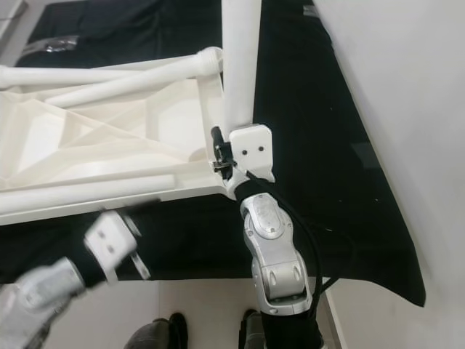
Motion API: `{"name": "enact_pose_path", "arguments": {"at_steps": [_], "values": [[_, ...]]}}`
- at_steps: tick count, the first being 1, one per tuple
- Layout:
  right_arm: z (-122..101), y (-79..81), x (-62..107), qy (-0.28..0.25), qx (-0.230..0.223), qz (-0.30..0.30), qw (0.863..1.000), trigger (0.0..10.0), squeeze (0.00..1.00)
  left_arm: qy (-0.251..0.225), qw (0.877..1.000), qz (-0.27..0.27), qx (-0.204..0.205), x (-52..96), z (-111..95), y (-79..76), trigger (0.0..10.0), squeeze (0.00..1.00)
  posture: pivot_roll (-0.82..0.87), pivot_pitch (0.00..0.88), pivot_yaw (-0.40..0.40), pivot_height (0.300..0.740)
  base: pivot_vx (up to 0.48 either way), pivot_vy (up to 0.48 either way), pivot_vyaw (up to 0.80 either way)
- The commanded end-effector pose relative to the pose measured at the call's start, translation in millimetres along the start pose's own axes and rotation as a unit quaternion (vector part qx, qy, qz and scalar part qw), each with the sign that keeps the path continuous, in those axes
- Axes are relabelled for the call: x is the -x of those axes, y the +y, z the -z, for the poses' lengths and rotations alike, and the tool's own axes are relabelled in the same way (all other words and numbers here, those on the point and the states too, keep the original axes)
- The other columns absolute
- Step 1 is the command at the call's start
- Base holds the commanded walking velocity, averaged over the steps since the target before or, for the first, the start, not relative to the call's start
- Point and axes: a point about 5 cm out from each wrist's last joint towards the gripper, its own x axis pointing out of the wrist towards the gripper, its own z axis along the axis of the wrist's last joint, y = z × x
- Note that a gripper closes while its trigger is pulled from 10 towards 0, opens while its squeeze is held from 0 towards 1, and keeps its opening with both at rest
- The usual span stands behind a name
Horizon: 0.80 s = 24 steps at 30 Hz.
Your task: Building children table
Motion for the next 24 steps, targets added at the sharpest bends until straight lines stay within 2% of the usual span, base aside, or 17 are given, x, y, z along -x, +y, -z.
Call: {"name": "enact_pose_path", "arguments": {"at_steps": [1, 2, 4, 5, 6, 7, 8, 9, 10, 12, 14, 15, 16, 17, 20, 21, 24], "values": [[62, -2.9, 11.7, 0.157, 0.007, 0.017, 0.987, 10.0, 0.00, -0.045, 0.999, -0.025, 0.019, -5.6, -23, 27.2, 10.0, 0.00, 0.11, 0.175, 0.055, 0.740, 0.000, 0.000, 0.00], [62, -2.9, 11.7, 0.157, 0.007, 0.017, 0.987, 10.0, 0.00, -0.045, 0.999, -0.025, 0.019, -5.6, -23, 27.2, 10.0, 0.00, 0.11, 0.175, 0.055, 0.740, 0.000, 0.000, 0.00], [64, 0.5, 11.9, 0.159, 0.006, 0.016, 0.987, 10.0, 0.00, -0.096, 0.994, -0.026, 0.036, -13.9, -47, 45.3, 10.0, 0.00, 0.10, 0.166, 0.061, 0.740, 0.000, 0.000, 0.00], [64, 0.5, 11.9, 0.159, 0.006, 0.016, 0.987, 10.0, 0.00, -0.096, 0.994, -0.026, 0.036, -13.9, -47, 45.3, 10.0, 0.00, 0.10, 0.166, 0.061, 0.740, 0.000, 0.000, 0.00], [64, 4.1, 12.0, 0.158, 0.003, 0.009, 0.987, 10.0, 0.00, -0.134, 0.989, -0.001, 0.058, -20.0, -64, 52.6, 10.0, 0.99, 0.10, 0.160, 0.066, 0.740, 0.000, 0.000, 0.00], [65, 6.8, 11.6, 0.157, 0.001, 0.004, 0.988, 10.0, 0.00, -0.159, 0.984, 0.019, 0.072, -23.5, -75, 56.7, 10.0, 0.99, 0.10, 0.156, 0.069, 0.740, 0.000, 0.000, 0.00], [65, 6.8, 11.6, 0.157, 0.001, 0.004, 0.988, 10.0, 0.00, -0.159, 0.984, 0.019, 0.072, -23.5, -75, 56.7, 10.0, 0.99, 0.10, 0.156, 0.069, 0.740, 0.000, 0.000, 0.00], [65, 10.1, 10.8, 0.155, -0.001, -0.001, 0.988, 10.0, 0.00, -0.190, 0.976, 0.050, 0.088, -29.4, -89, 61.0, 10.0, 1.00, 0.09, 0.153, 0.071, 0.740, 0.000, 0.000, 0.00], [65, 10.1, 10.8, 0.155, -0.001, -0.001, 0.988, 10.0, 0.00, -0.190, 0.976, 0.050, 0.088, -29.4, -89, 61.0, 10.0, 1.00, 0.09, 0.153, 0.071, 0.740, 0.000, 0.000, 0.00], [63, 16.1, 7.6, 0.148, -0.006, -0.010, 0.989, 10.0, 0.00, -0.236, 0.957, 0.126, 0.108, -45.8, -117, 67.8, 10.0, 1.00, 0.09, 0.143, 0.075, 0.740, 0.000, 0.000, 0.00], [63, 16.1, 7.6, 0.148, -0.006, -0.010, 0.989, 10.0, 0.00, -0.236, 0.957, 0.126, 0.108, -45.8, -117, 67.8, 10.0, 1.00, 0.09, 0.143, 0.075, 0.740, 0.000, 0.000, 0.00], [62, 17.9, 6.2, 0.146, -0.009, -0.012, 0.989, 10.0, 0.00, -0.248, 0.950, 0.154, 0.113, -50.8, -126, 69.0, 10.0, 1.00, 0.09, 0.143, 0.075, 0.740, 0.000, 0.000, 0.00], [62, 17.9, 6.2, 0.146, -0.009, -0.012, 0.989, 10.0, 0.00, -0.248, 0.950, 0.154, 0.113, -50.8, -126, 69.0, 10.0, 1.00, 0.09, 0.143, 0.075, 0.740, 0.000, 0.000, 0.00], [57, 21.8, 2.8, 0.138, -0.013, -0.018, 0.990, 10.0, 0.00, -0.246, 0.940, 0.203, 0.118, -65.2, -137, 67.9, 10.0, 1.00, 0.07, 0.136, 0.079, 0.740, 0.000, 0.000, 0.00], [54, 24.4, 0.5, 0.132, -0.015, -0.021, 0.991, 10.0, 0.00, -0.241, 0.934, 0.236, 0.121, -74.4, -144, 66.3, 10.0, 1.00, 0.07, 0.136, 0.080, 0.740, 0.000, 0.000, 0.00], [50, 28.2, -1.2, 0.124, -0.020, -0.027, 0.992, 10.0, 0.00, -0.221, 0.934, 0.255, 0.120, -88.7, -148, 67.2, 10.0, 0.00, 0.07, 0.137, 0.085, 0.740, 0.000, 0.000, 0.00], [41, 37.3, -2.5, 0.108, -0.029, -0.042, 0.993, 10.0, 0.00, -0.166, 0.940, 0.265, 0.134, -121.7, -147, 71.9, 10.0, 0.00, 0.07, 0.138, 0.089, 0.740, 0.000, 0.000, 0.00]]}}
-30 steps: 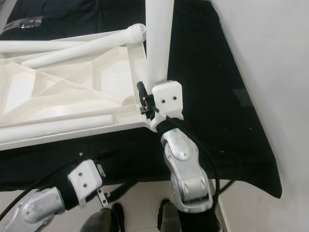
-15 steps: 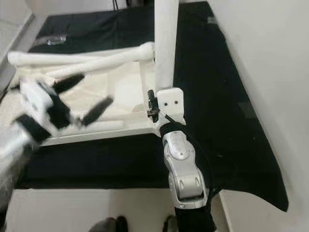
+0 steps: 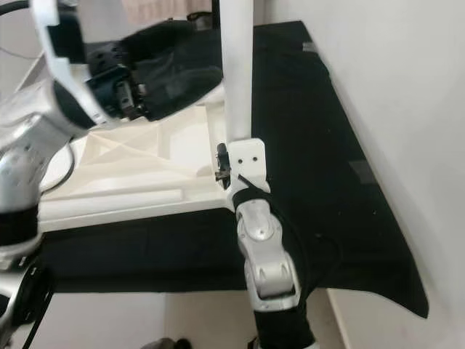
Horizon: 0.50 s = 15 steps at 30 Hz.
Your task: Building children table
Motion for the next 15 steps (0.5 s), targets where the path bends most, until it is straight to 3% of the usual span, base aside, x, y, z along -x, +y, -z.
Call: {"name": "enact_pose_path", "arguments": {"at_steps": [1, 6, 13, 14, 15], "values": [[24, 25.4, 4.7, 0.073, -0.021, -0.051, 0.996, 10.0, 0.00, 0.037, 0.999, -0.012, 0.021, -2.0, 14, 9.7, 10.0, 0.00, 0.07, 0.138, 0.089, 0.740, 0.000, 0.000, 0.00], [20, 31.8, 5.7, 0.061, -0.027, -0.063, 0.996, 10.0, 0.00, 0.073, 0.996, -0.016, 0.056, -17.7, 25, 20.6, 10.0, 0.00, 0.06, 0.144, 0.104, 0.740, 0.000, 0.000, 0.00], [14, 36.1, 6.4, 0.048, -0.032, -0.073, 0.996, 10.0, 0.00, 0.077, 0.992, -0.029, 0.099, -35.3, 30, 31.2, 10.0, 0.00, 0.05, 0.147, 0.113, 0.740, 0.000, 0.000, 0.00], [14, 36.2, 6.3, 0.046, -0.031, -0.074, 0.996, 10.0, 0.00, 0.069, 0.991, -0.015, 0.111, -40.1, 28, 30.4, 3.6, 0.00, 0.05, 0.148, 0.115, 0.740, 0.000, 0.000, 0.00], [13, 36.1, 6.1, 0.045, -0.030, -0.074, 0.996, 10.0, 0.00, 0.063, 0.991, 0.001, 0.122, -44.1, 27, 28.5, 0.0, 0.00, 0.04, 0.147, 0.115, 0.740, 0.000, 0.000, 0.00]]}}
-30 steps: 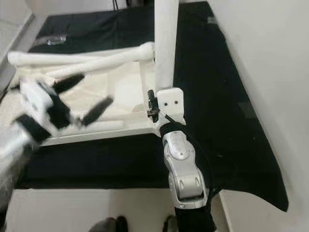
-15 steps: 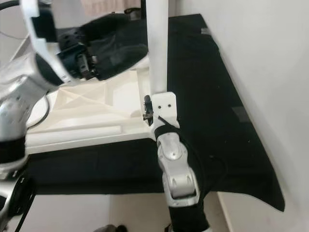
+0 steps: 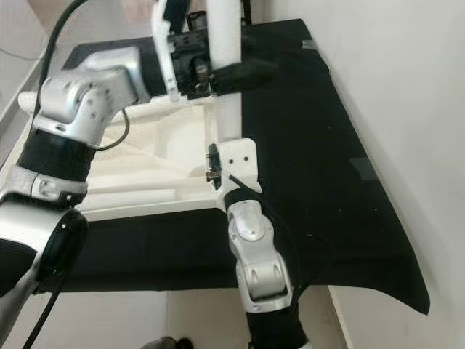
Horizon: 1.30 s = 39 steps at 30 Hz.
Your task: Building children table
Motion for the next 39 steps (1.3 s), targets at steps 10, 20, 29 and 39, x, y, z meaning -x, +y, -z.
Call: {"name": "enact_pose_path", "arguments": {"at_steps": [10, 20, 29, 39], "values": [[16, 22.1, 2.8, 0.046, -0.012, -0.059, 0.997, 10.0, 0.00, -0.003, 0.999, 0.042, 0.010, -7.4, -4, -8.8, 0.0, 0.00, 0.04, 0.141, 0.111, 0.740, 0.000, 0.000, 0.00], [18, 10.1, -3.8, 0.034, 0.023, -0.068, 0.997, 10.0, 1.00, -0.013, 0.998, 0.064, -0.003, -6.2, 3, -25.2, 0.0, 0.00, 0.04, 0.135, 0.101, 0.740, 0.000, 0.000, 0.00], [-17, -36.4, -33.8, -0.054, 0.049, -0.159, 0.985, 10.0, 1.00, -0.024, 0.997, 0.068, 0.001, -8.7, 11, -34.0, 0.0, 0.00, 0.04, 0.127, 0.089, 0.740, 0.000, 0.000, 0.00], [-54, -77.9, -57.6, -0.062, 0.095, -0.371, 0.922, 10.0, 0.00, -0.033, 0.998, 0.050, 0.019, -17.3, 26, -29.3, 0.0, 0.00, 0.04, 0.130, 0.073, 0.740, 0.000, 0.000, 0.00]]}}
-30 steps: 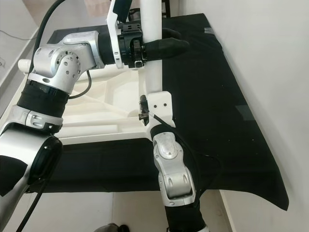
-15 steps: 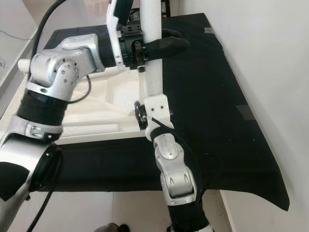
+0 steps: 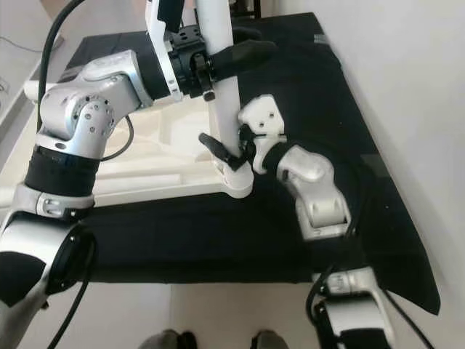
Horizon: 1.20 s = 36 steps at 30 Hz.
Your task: Building children table
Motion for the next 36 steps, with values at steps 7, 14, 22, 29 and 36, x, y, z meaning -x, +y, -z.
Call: {"name": "enact_pose_path", "arguments": {"at_steps": [7, 14, 22, 29, 36], "values": [[-10, -11.7, -5.7, -0.044, -0.039, -0.110, 0.992, 0.0, 0.00, 0.012, 0.998, 0.037, 0.056, -23.7, 30, -14.1, 0.0, 0.00, 0.04, 0.135, 0.067, 0.740, 0.000, 0.000, 0.00], [-3, -15.4, -12.9, -0.036, -0.038, -0.136, 0.989, 0.0, 0.00, 0.009, 0.998, 0.044, 0.037, -39.1, 23, -36.9, 0.0, 0.00, 0.04, 0.139, 0.059, 0.740, 0.000, 0.000, 0.00], [20, -13.5, -15.1, 0.007, -0.055, -0.070, 0.996, 0.0, 0.00, -0.014, 0.999, 0.035, 0.032, -33.6, 7, -56.9, 10.0, 1.00, 0.03, 0.144, 0.048, 0.740, 0.000, 0.000, 0.00], [81, 19.3, 0.4, 0.175, -0.113, 0.168, 0.963, 0.0, 0.00, -0.015, 0.997, -0.042, 0.060, -30.5, 20, -22.2, 10.0, 0.00, 0.03, 0.157, 0.023, 0.740, 0.000, 0.000, 0.00], [88, 85.4, 1.0, 0.163, -0.213, 0.195, 0.943, 0.0, 0.00, -0.004, 0.992, -0.102, 0.078, 0.7, 42, 16.6, 10.0, 0.00, 0.02, 0.158, 0.034, 0.740, 0.000, 0.000, 0.00]]}}
